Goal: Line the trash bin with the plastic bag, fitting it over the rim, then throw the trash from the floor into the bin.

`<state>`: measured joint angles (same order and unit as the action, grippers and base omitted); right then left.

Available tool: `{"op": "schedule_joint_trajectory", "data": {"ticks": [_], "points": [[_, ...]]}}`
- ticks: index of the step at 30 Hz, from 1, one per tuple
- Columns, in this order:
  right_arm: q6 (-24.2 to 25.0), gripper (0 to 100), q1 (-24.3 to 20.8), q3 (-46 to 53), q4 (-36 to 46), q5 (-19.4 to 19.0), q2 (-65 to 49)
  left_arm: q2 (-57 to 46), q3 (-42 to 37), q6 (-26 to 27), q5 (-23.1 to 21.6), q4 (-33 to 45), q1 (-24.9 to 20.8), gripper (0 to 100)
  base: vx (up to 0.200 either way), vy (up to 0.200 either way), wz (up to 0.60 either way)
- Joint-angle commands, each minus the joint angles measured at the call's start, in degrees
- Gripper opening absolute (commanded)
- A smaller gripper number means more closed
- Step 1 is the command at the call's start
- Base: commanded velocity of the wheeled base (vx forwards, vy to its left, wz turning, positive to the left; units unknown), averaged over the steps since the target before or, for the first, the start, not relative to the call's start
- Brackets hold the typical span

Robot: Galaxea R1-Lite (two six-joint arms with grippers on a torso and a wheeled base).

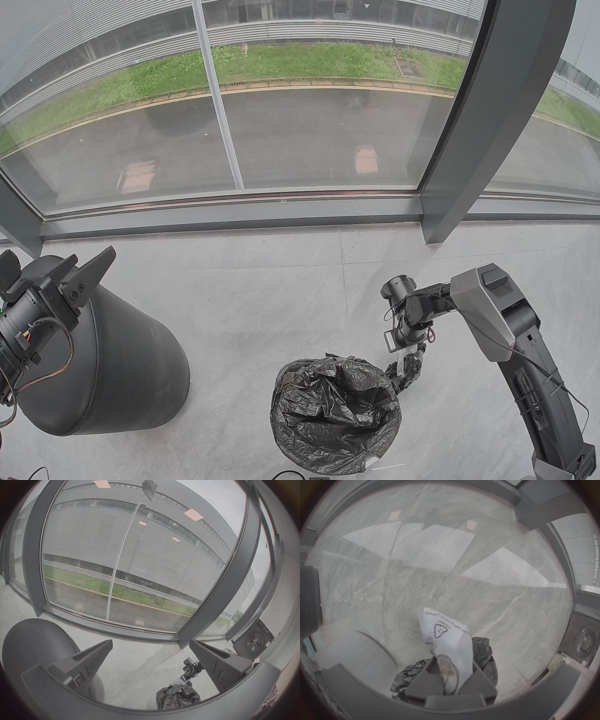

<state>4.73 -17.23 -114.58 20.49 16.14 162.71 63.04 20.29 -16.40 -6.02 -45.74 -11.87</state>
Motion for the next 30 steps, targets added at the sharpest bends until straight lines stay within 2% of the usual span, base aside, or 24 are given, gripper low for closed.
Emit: {"op": "schedule_joint_trajectory", "data": {"ticks": [1, 6, 7, 9, 14, 18, 21, 25, 30], "points": [[0.4, 0, 2.2, 0.0, 3.8, 2.0, -9.3, -0.2, -0.3, 0.0, 0.0, -0.3, 0.0, 100, 0.0, 0.0, 0.0], [0.5, 0, 2.9, 0.0, 5.6, 3.8, -13.5, -0.8, -0.2, 0.1, 0.0, -0.4, 0.0, 100, 0.0, 0.0, 0.0], [1.0, 0, 3.2, 0.0, 7.6, 3.9, -19.0, -2.5, -0.2, 0.5, 0.0, -0.4, 0.0, 100, 0.0, 0.0, 0.0], [1.3, 0, 3.1, 0.0, 9.4, 3.9, -22.3, -4.0, -0.2, 0.7, 0.0, -0.3, 0.0, 100, 0.0, 0.0, 0.0], [3.5, 0, 2.0, 0.0, 17.5, 3.5, -33.9, -11.7, 0.8, 1.3, 0.2, 0.7, 0.1, 100, 0.0, 0.0, 0.0], [4.3, 0, -0.7, 0.0, 20.6, 3.2, -39.9, -16.6, 0.2, 4.5, 1.2, 3.6, 1.5, 100, 0.0, 0.0, 0.0], [6.8, 0, -6.9, 0.0, 24.4, 3.9, -46.0, -25.2, 1.2, 8.5, 3.4, 16.5, 5.9, 100, 0.0, 0.0, 0.0], [12.2, 0, -14.0, 0.0, 31.5, 5.0, -49.9, -34.6, 2.5, 9.8, 5.6, 31.1, 9.0, 100, 0.0, 0.0, 0.0], [19.6, 0, -21.4, 0.0, 40.6, 11.9, -51.3, -44.5, 2.4, 10.1, 8.9, 43.3, 9.3, 100, 0.0, 0.0, 0.0]]}}
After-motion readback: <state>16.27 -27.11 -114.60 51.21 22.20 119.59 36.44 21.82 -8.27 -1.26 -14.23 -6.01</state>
